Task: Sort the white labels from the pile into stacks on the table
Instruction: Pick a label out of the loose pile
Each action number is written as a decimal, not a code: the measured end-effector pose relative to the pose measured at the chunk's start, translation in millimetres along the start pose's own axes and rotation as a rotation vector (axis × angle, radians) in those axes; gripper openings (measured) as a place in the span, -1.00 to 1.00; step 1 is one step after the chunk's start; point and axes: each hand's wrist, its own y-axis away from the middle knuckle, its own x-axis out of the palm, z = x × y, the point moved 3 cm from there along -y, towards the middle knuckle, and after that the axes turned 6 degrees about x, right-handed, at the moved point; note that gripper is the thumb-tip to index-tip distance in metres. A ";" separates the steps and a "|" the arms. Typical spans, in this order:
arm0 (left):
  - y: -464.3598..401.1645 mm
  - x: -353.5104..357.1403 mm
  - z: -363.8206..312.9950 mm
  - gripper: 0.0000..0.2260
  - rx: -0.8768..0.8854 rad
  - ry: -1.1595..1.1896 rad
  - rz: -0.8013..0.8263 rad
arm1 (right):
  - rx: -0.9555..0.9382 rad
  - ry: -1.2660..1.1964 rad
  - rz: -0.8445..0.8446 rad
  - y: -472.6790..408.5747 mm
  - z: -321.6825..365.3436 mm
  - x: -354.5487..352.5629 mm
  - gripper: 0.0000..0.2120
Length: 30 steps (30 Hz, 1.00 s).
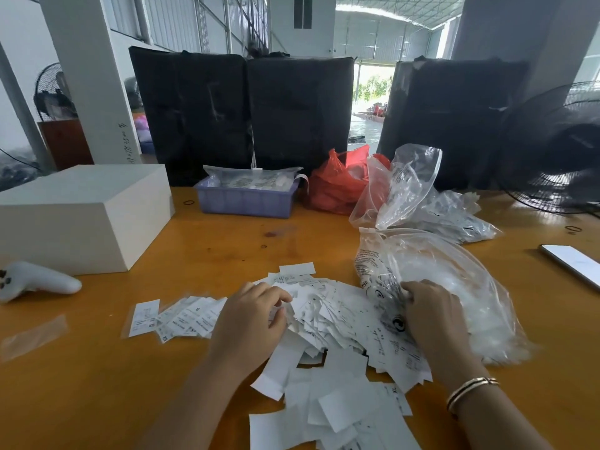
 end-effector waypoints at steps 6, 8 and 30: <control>-0.9 1.4 -1.0 -0.79 -0.011 0.002 0.023 | -0.032 -0.160 -0.207 1.6 -3.4 -4.4 -0.68; -1.3 1.2 -1.1 -0.79 -0.012 0.003 0.024 | -0.049 -0.207 -0.279 3.5 -3.3 -6.3 -0.70; -2.6 -5.4 -21.7 -0.93 -0.153 0.642 0.142 | 0.049 -1.387 0.399 62.5 77.9 20.7 -0.80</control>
